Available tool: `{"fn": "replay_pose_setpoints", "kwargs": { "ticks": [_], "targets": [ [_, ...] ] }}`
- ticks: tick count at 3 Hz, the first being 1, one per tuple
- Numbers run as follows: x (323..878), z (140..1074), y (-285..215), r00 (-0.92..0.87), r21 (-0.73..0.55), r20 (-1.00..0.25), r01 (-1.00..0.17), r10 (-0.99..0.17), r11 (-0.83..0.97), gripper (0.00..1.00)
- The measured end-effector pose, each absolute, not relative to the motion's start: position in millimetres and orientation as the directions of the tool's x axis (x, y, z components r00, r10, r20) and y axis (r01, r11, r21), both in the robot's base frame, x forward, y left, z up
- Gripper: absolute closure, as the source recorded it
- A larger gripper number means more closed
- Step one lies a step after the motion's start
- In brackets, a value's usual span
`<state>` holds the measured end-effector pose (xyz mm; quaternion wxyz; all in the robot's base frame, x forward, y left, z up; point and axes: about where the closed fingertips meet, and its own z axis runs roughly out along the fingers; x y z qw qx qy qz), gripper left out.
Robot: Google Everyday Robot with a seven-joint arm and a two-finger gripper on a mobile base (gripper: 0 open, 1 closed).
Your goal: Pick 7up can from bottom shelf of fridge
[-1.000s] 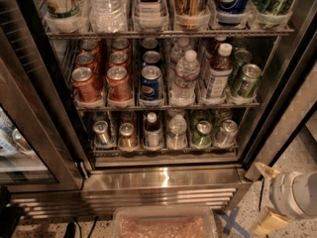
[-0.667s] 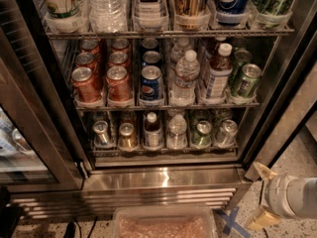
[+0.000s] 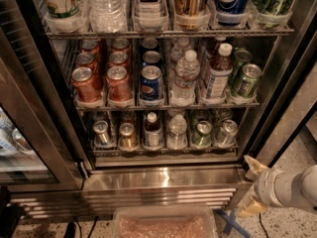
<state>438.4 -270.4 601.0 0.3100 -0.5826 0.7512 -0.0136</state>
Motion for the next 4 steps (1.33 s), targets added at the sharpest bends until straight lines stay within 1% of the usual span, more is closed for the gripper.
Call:
{"fn": "replay_pose_setpoints", "kwargs": {
  "ticks": [1,2,3,4],
  "targets": [
    [436,602,-267,-0.139,-0.37,-0.466,-0.866,-0.874,0.336,0.0],
    [455,605,-265,-0.16,-0.405,-0.561,-0.803,-0.812,0.438,0.03],
    [484,616,-278,-0.182,-0.455,-0.683,-0.651,-0.707,0.608,0.21],
    [501,619,-289,-0.193,-0.448,-0.763,-0.53,-0.616,0.72,0.2]
  ]
}}
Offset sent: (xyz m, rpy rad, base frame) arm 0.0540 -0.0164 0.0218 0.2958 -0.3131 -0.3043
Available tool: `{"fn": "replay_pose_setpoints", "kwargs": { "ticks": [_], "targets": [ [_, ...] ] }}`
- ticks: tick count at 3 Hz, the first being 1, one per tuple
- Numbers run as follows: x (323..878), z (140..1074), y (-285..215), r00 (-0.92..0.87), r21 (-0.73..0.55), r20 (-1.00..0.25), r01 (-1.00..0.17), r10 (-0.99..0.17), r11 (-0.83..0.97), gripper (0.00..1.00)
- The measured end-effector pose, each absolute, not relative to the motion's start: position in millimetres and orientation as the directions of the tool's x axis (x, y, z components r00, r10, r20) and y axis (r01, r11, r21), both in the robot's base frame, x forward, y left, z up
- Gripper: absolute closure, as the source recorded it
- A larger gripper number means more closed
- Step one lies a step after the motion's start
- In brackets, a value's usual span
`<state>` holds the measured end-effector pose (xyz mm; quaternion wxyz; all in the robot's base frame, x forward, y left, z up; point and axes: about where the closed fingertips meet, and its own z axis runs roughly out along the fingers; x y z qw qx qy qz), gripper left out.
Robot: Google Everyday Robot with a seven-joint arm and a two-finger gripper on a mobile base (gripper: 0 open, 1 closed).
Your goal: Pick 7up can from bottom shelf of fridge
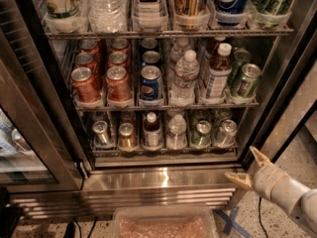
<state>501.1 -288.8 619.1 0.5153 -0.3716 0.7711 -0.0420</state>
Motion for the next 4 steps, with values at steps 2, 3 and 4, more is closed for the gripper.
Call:
{"fn": "replay_pose_setpoints", "kwargs": {
  "ticks": [2,3,4],
  "targets": [
    [525,612,-302,-0.194,-0.317,-0.893,-0.368,-0.405,0.874,0.16],
    [526,608,-299,-0.194,-0.306,-0.898,-0.371,-0.395,0.877,0.11],
    [526,608,-299,-0.194,-0.305,-0.898,-0.37,-0.395,0.877,0.11]
  ]
}}
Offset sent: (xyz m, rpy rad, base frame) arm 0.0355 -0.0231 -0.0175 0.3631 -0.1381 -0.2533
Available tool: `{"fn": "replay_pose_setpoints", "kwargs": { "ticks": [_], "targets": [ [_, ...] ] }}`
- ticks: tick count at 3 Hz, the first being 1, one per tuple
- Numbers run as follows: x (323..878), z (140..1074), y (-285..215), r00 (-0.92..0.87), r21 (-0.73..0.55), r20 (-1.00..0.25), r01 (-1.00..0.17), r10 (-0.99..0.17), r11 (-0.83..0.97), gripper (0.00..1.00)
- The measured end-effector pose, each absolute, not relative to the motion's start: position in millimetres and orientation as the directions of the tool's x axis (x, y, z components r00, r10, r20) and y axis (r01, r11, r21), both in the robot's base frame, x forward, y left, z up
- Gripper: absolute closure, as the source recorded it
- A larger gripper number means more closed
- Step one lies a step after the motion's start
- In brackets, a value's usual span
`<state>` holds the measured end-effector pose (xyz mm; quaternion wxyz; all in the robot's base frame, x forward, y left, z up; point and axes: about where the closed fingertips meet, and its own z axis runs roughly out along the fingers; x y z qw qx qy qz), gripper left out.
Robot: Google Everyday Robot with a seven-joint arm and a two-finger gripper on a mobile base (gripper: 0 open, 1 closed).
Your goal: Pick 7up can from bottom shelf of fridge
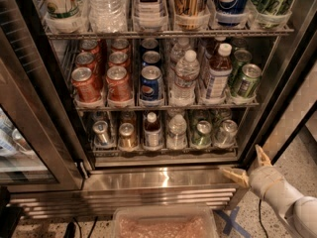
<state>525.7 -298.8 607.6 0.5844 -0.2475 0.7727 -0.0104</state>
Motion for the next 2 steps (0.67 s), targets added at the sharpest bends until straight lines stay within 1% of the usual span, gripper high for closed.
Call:
{"fn": "replay_pose_setpoints", "kwargs": {
  "ticks": [1,2],
  "targets": [
    [512.6,614.1,-298.4,-0.203,-0.263,-0.916,-0.352,-0.347,0.898,0.18],
    [521.4,618.4,-293.3,-0.162,-0.234,-0.941,-0.318,-0.296,0.919,0.2]
  ]
}}
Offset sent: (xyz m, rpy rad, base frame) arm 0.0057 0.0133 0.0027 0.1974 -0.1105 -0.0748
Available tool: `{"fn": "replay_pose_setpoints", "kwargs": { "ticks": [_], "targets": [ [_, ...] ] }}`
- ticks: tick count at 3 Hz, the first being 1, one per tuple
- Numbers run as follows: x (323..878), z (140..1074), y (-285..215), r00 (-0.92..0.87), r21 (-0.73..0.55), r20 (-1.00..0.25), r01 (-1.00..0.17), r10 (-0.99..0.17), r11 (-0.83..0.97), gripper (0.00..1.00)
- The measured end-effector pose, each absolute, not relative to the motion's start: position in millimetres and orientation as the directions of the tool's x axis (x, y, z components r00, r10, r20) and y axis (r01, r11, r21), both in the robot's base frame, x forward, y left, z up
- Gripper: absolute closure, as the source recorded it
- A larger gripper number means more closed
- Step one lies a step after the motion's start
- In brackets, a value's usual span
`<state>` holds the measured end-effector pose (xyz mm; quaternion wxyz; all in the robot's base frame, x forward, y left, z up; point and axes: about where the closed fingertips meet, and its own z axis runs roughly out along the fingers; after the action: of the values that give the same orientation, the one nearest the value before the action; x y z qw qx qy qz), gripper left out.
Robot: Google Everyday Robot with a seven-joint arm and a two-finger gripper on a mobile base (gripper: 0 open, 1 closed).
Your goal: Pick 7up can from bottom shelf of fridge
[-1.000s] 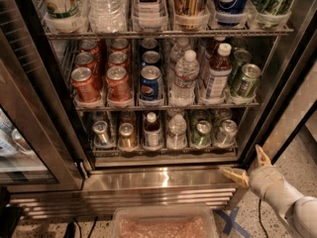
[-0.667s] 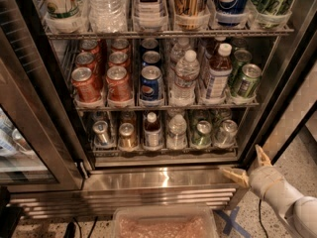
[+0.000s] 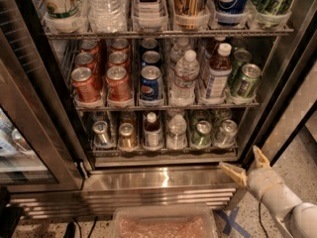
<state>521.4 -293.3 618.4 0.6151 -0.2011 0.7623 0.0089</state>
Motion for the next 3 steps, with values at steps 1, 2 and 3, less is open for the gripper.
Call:
{"fn": "replay_pose_setpoints", "kwargs": {
  "ticks": [1,2,3],
  "targets": [
    [535,617,-288,-0.121,-0.209,-0.96,-0.284,-0.251,0.936,0.26],
    [546,613,-283,-0.099,-0.19,-0.97,-0.259,-0.222,0.947,0.26],
    [558,609,-282,-0.074,-0.201,-0.972,-0.232,-0.223,0.952,0.27]
  ]
}}
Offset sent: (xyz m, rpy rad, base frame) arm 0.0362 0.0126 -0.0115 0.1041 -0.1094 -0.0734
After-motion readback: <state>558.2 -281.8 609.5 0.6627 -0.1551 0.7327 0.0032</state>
